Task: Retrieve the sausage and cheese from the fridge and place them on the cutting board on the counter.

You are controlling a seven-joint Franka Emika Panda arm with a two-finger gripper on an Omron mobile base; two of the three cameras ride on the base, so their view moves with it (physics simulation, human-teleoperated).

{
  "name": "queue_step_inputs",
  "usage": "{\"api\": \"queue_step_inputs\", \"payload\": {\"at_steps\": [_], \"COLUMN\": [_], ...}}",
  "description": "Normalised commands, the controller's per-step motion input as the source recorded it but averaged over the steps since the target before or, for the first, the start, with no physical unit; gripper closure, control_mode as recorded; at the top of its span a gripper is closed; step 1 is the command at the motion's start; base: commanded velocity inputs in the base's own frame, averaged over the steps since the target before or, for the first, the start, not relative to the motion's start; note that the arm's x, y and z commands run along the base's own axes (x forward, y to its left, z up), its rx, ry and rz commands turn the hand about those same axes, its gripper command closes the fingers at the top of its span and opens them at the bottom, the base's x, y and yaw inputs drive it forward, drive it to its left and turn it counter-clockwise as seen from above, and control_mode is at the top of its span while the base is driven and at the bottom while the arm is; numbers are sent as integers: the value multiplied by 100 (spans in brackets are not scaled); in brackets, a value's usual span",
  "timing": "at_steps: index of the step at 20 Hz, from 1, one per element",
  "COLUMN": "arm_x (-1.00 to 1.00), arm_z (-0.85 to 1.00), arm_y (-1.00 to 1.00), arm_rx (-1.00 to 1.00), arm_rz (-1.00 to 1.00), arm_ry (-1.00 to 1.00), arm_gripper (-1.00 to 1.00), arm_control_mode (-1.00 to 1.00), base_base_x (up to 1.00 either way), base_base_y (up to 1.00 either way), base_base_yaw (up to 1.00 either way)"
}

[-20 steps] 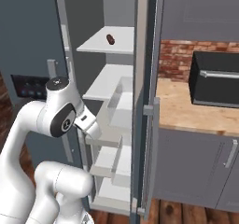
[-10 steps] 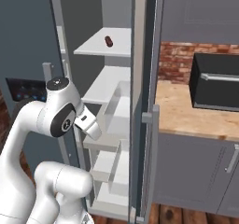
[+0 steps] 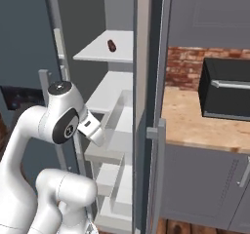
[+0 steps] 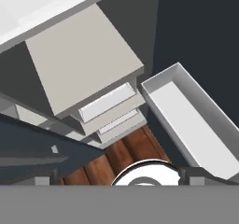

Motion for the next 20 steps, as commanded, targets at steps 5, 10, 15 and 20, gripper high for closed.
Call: {"api": "queue_step_inputs", "payload": {"at_steps": [5, 10, 15, 20], "arm_x": [0, 0, 0, 0], "arm_z": [0, 0, 0, 0], "arm_y": [0, 0, 0, 0], "arm_rx": [0, 0, 0, 0], "arm_rz": [0, 0, 0, 0], "arm_ry": [0, 0, 0, 0], "arm_gripper": [-100, -100, -100, -100], "arm_control_mode": [100, 100, 100, 100], "base_base_x": [52, 1, 0, 0], "base_base_y": [0, 1, 0, 0], "base_base_yaw": [0, 0, 0, 0]}}
